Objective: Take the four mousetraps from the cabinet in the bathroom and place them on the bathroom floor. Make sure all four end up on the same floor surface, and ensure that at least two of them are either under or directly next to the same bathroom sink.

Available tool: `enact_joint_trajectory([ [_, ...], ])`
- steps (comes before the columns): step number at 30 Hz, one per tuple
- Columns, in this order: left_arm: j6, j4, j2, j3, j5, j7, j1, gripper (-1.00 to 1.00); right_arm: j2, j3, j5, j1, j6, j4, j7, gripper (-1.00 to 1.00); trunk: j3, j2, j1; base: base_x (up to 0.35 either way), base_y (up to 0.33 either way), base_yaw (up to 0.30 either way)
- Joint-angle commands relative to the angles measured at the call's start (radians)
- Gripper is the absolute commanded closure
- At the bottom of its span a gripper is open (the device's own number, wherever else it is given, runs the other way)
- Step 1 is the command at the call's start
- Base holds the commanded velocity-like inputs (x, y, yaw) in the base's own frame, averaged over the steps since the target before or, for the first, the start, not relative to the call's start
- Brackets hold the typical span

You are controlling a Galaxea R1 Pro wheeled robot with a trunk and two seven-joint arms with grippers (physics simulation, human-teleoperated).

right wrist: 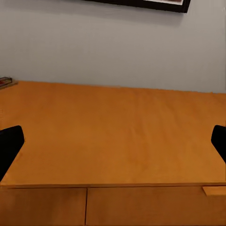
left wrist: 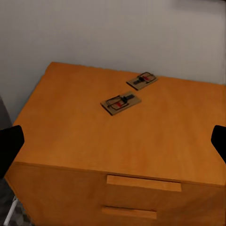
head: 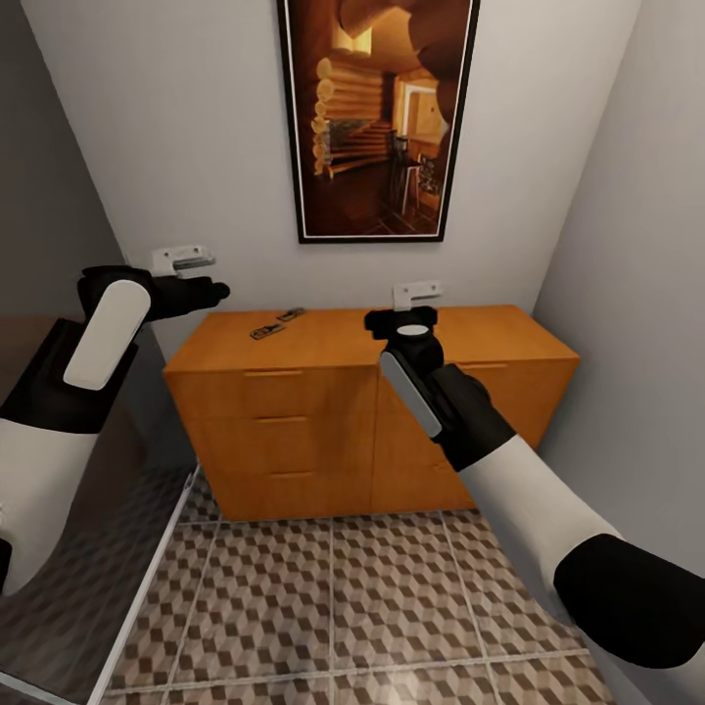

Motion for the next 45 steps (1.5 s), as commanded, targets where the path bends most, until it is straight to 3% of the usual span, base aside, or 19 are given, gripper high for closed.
enact_joint_trajectory([
  [1,0.001,0.001,0.001,-0.003,0.011,0.010,-0.001,-1.00,0.000,0.003,-0.020,-0.001,0.002,-0.001,-0.010,-1.00,-0.001,-0.001,0.001,0.314,0.000,0.000],
  [7,0.007,-0.001,0.000,-0.005,0.016,0.012,0.004,-1.00,-0.001,0.004,-0.089,-0.001,0.007,-0.002,-0.007,-1.00,-0.001,-0.001,0.001,0.212,0.000,0.000],
  [18,0.007,-0.001,-0.002,-0.005,0.026,0.014,0.028,-1.00,-0.001,0.004,-0.101,-0.001,0.012,-0.007,-0.004,-1.00,-0.001,-0.001,0.001,0.057,0.000,0.000],
  [23,0.008,0.000,-0.001,-0.005,0.097,0.015,0.030,-1.00,0.000,0.004,-0.119,-0.001,0.012,-0.008,-0.004,-1.00,-0.001,-0.001,0.001,0.252,-0.033,0.000],
  [25,0.008,-0.002,0.000,-0.005,0.122,0.015,0.030,-1.00,-0.001,0.004,-0.152,-0.001,0.012,-0.008,-0.004,-1.00,-0.001,-0.001,0.001,0.102,-0.011,0.000],
  [31,0.009,-0.004,0.000,-0.006,0.141,0.015,0.030,-1.00,-0.003,0.004,-0.222,-0.001,0.013,-0.006,-0.004,-1.00,-0.001,-0.001,0.001,0.048,-0.003,0.000],
  [44,0.019,-0.002,0.006,-0.009,0.145,0.015,0.032,-1.00,-0.004,0.003,-0.239,-0.001,0.013,-0.002,-0.003,-1.00,-0.001,-0.001,0.001,0.206,0.000,0.000],
  [45,0.078,-0.005,0.006,-0.009,0.146,0.015,0.033,-1.00,-0.005,0.003,-0.239,-0.001,0.013,-0.001,-0.003,-1.00,-0.001,-0.001,0.001,0.010,0.000,0.000],
])
